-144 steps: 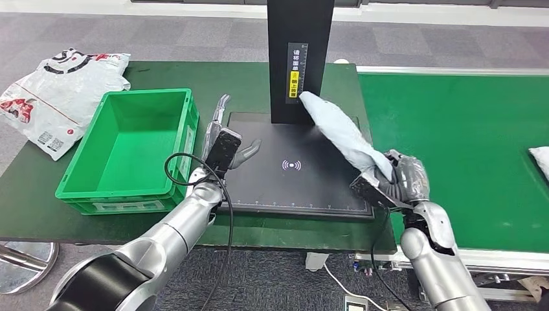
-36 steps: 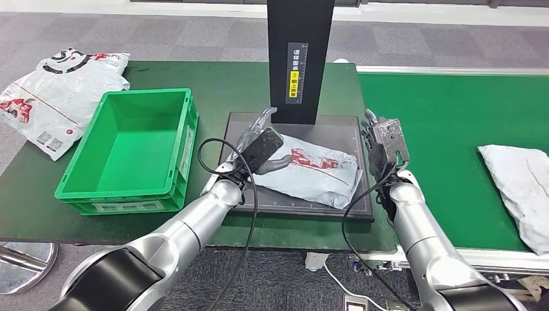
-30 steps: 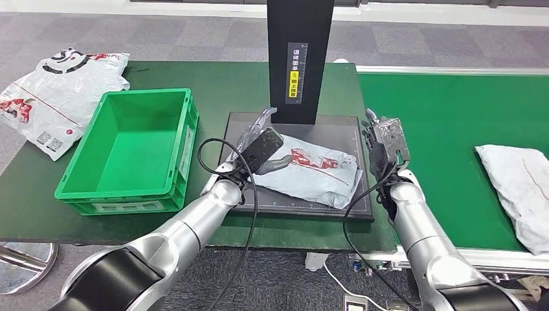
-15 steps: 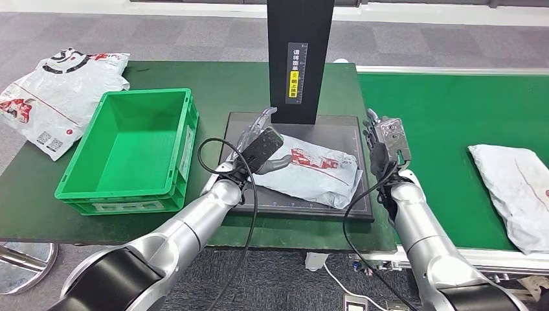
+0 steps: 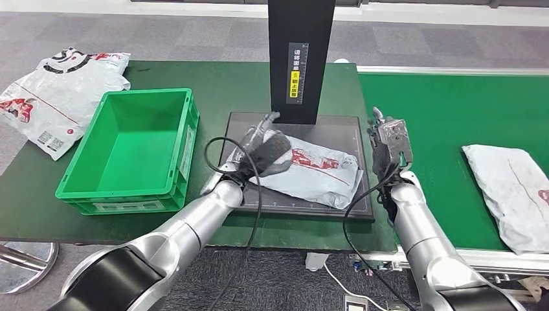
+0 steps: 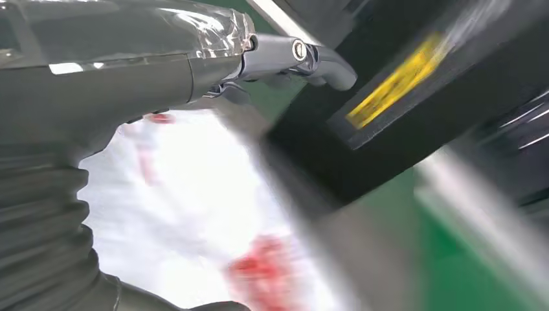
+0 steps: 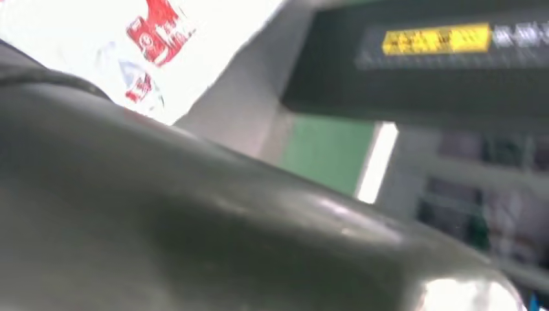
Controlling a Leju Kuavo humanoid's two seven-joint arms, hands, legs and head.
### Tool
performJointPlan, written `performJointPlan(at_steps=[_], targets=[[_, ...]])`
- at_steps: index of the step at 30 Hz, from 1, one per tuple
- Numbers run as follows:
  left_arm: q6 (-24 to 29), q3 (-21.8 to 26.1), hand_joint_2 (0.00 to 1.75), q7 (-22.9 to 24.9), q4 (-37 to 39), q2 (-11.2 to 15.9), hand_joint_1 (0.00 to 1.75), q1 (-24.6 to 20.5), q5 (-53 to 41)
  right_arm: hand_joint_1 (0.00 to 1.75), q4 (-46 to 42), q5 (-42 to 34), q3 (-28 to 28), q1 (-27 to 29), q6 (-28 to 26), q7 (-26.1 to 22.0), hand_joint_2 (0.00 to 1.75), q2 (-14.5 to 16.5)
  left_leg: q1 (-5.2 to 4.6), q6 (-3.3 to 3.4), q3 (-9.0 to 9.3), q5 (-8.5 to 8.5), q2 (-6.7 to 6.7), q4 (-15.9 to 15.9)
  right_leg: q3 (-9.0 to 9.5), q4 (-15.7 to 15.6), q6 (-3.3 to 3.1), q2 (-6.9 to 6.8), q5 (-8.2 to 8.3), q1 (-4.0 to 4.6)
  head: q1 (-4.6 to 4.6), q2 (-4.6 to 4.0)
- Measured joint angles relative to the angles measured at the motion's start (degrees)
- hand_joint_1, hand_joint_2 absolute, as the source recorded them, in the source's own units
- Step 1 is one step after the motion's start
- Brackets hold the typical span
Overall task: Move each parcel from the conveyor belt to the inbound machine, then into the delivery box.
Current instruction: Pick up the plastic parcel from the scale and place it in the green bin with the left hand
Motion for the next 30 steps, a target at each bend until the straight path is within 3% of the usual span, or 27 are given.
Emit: performJointPlan(at_steps=[2, 4, 7, 11, 23, 24, 27, 28, 30], targets=[[-0.2, -7.9, 1.75, 12.8, 0.9, -0.4, 0.0, 1.6, -16.1, 0.0, -5.2, -0.2, -0.5, 3.8, -1.8, 1.0, 0.0, -0.1, 0.0, -0.02, 0.1, -0.1, -0.09, 0.0, 0.18, 0.0, 0.0, -0.1, -0.12, 0.0, 0.01, 0.01], [0.5, -15.9, 1.75, 18.7, 1.3, -0.6, 0.0, 3.0, -27.8, 0.0, -9.4, -0.2, -0.8, 6.7, -2.0, 2.1, 0.0, -0.3, 0.0, -0.04, 0.11, -0.19, -0.09, 0.0, 0.2, 0.0, -0.02, -0.07, -0.16, -0.01, 0.0, 0.01], [0.7, -22.8, 1.75, 18.2, 1.8, -0.7, 0.0, 3.1, -29.6, 0.0, -13.1, -0.2, -1.4, 8.9, -1.8, 2.7, 0.0, -0.6, -0.01, -0.03, 0.21, -0.33, -0.03, 0.0, 0.27, 0.0, -0.02, -0.01, -0.22, -0.02, 0.01, 0.0], [0.5, -27.4, 1.75, 17.7, 2.1, -0.8, 0.0, 2.5, -28.0, 0.0, -15.5, -0.2, -1.6, 10.1, -1.8, 2.8, 0.0, -0.9, 0.0, -0.04, 0.35, -0.38, 0.01, 0.0, 0.37, 0.0, -0.01, 0.04, -0.26, -0.01, 0.01, 0.02], [2.6, -30.6, 1.75, 17.3, 2.7, -0.8, 0.01, 2.3, -28.2, 0.0, -17.7, -0.3, -1.7, 11.2, -1.4, 2.5, 0.0, -1.9, 0.01, -0.05, 0.57, -0.37, 0.06, 0.0, 0.58, 0.0, -0.01, 0.08, -0.25, 0.0, 0.01, 0.01], [3.0, -30.6, 1.75, 17.2, 2.7, -0.8, 0.11, 2.3, -28.2, 0.0, -17.7, -0.4, -1.7, 11.2, -1.1, 2.4, 0.0, -2.0, 0.01, -0.05, 0.57, -0.37, 0.06, 0.0, 0.59, 0.0, -0.01, 0.08, -0.25, -0.01, 0.01, 0.01], [4.0, -30.6, 1.75, 16.8, 2.9, -0.7, 1.41, 2.6, -28.3, 0.0, -17.7, -0.8, -1.7, 11.2, -0.6, 1.9, 0.0, -2.5, 0.01, -0.05, 0.57, -0.37, 0.06, 0.0, 0.6, 0.0, -0.01, 0.08, -0.25, -0.01, 0.01, 0.01], [4.2, -30.6, 1.75, 16.7, 3.0, -0.7, 1.75, 2.7, -28.3, 0.0, -17.6, -0.9, -1.7, 11.1, -0.5, 1.8, 0.0, -2.5, 0.01, -0.05, 0.56, -0.37, 0.06, 0.0, 0.6, 0.0, -0.01, 0.08, -0.26, -0.01, 0.01, 0.02], [4.5, -30.5, 1.75, 16.3, 3.1, -0.7, 1.75, 3.1, -28.4, 0.0, -17.2, -1.1, -1.7, 10.7, -0.2, 1.7, 0.0, -2.6, 0.01, -0.05, 0.56, -0.37, 0.06, 0.0, 0.59, 0.0, -0.01, 0.08, -0.25, -0.01, 0.01, 0.02]])
